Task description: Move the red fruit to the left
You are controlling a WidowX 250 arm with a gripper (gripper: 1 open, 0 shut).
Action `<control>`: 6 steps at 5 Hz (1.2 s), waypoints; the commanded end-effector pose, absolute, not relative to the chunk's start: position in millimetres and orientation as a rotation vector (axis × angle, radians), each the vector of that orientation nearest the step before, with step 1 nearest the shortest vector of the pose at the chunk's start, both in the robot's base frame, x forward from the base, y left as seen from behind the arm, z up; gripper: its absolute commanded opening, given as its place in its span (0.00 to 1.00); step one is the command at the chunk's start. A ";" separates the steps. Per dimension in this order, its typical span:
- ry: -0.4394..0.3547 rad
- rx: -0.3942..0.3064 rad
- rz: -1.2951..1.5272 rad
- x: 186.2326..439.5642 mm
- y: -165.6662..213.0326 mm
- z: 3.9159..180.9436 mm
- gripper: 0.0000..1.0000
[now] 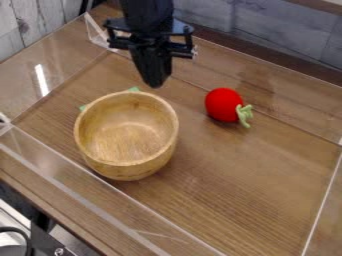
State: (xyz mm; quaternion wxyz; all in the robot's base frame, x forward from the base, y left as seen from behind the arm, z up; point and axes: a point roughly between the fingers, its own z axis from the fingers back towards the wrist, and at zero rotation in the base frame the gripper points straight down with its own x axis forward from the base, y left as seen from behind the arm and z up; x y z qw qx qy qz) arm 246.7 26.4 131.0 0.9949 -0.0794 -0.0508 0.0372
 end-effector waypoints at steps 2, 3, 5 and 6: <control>-0.140 -0.154 -0.058 248.2 14.9 147.5 0.00; -0.138 -0.157 -0.105 255.7 16.8 144.1 0.00; -0.136 -0.161 -0.208 261.2 8.5 137.6 0.00; -0.139 -0.162 -0.259 258.8 -1.7 133.5 0.00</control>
